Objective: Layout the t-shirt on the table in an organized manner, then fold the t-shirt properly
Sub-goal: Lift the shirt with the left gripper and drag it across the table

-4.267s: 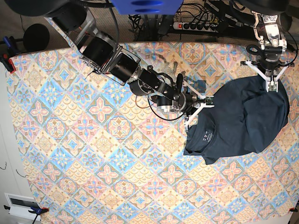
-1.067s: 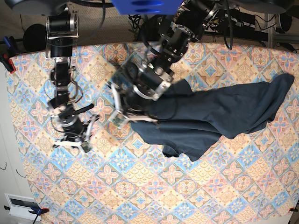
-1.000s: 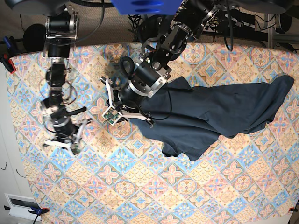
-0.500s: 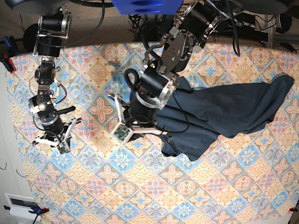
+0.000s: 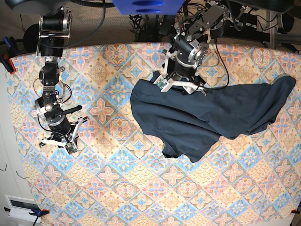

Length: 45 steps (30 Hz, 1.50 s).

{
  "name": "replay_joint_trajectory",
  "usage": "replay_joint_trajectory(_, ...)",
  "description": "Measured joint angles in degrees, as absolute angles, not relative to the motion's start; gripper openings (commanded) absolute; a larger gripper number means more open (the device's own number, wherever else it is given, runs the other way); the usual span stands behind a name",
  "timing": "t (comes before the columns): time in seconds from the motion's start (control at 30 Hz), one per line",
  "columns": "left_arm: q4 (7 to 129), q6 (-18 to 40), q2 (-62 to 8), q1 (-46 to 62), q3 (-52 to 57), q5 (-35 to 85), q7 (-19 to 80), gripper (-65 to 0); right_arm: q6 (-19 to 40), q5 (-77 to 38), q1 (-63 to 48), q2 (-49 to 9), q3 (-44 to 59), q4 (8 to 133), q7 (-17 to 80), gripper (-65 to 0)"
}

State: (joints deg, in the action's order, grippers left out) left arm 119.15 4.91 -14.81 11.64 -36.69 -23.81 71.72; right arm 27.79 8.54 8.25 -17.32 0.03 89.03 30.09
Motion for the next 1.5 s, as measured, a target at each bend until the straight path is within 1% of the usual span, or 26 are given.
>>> replay_joint_trajectory(0.07,119.2,4.9,-15.9,12.8,-36.6,-24.4,71.8,-22.2,27.8,8.6,8.3,-17.3,-0.9,89.0,30.1,-64.1)
replay_joint_trajectory(0.13,119.1,4.9,-16.0,13.2,-36.6,-26.7,71.8,-19.2,27.9,8.5,8.3,-17.3,-2.1,89.0,30.0,-64.3)
replay_joint_trajectory(0.2,119.0,5.0,-15.9,13.1,-36.6,-28.3,71.3,-19.3,28.2,8.4,8.3,-17.1,-2.5,89.0,29.9,-64.3)
replay_joint_trajectory(0.3,117.3,5.1,-15.9,12.3,-36.0,-29.7,67.7,-19.0,27.9,8.5,8.3,-17.4,-2.5,89.0,30.0,-64.3)
replay_joint_trajectory(0.67,103.4,5.6,-15.7,3.7,-35.0,-28.9,67.4,-19.6,28.0,8.5,8.2,-17.3,-2.4,89.4,30.0,-64.3)
replay_joint_trajectory(0.7,102.4,5.7,-15.7,3.3,-35.0,-28.9,67.3,-20.9,28.0,8.5,8.2,-17.3,-2.3,89.4,30.0,-64.3)
replay_joint_trajectory(0.73,101.8,5.8,-15.4,2.9,-35.0,-28.7,67.3,-23.7,28.0,8.5,8.2,-17.3,-2.3,89.4,29.9,-64.3)
replay_joint_trajectory(0.77,101.7,6.3,-15.4,2.5,-35.0,-27.8,67.4,-28.4,28.0,8.5,8.3,-17.3,-2.3,89.4,29.9,-64.3)
replay_joint_trajectory(0.9,104.6,12.8,-14.3,0.1,-34.7,-21.1,67.7,-59.7,28.0,8.5,8.2,-17.3,-2.3,89.4,30.0,-64.3)
replay_joint_trajectory(0.93,106.1,13.2,-13.6,-0.4,-34.7,-19.7,67.7,-65.0,28.0,8.5,8.3,-17.3,-2.2,89.4,30.0,-64.3)
replay_joint_trajectory(1.07,110.0,13.3,-9.7,-0.5,-34.8,-18.9,67.6,-65.0,28.1,8.5,8.2,-17.3,-0.9,89.4,29.8,-64.3)
replay_joint_trajectory(1.2,114.9,13.7,-5.2,-0.1,-35.7,-17.8,68.8,-65.0,27.9,8.5,8.3,-17.2,3.4,89.4,29.8,-64.3)
replay_joint_trajectory(1.3,119.7,13.4,-3.5,-1.0,-41.1,-15.6,68.6,-65.0,28.0,8.5,8.4,-17.2,6.4,89.3,29.8,-64.3)
replay_joint_trajectory(1.43,119.7,14.0,1.0,0.0,-50.5,-14.7,68.6,-65.0,28.0,8.3,8.5,-17.1,11.0,87.3,29.8,-64.3)
replay_joint_trajectory(1.5,119.7,15.4,4.2,0.3,-53.2,-14.8,69.4,-65.0,28.0,8.4,8.5,-17.1,13.4,86.2,30.0,-64.3)
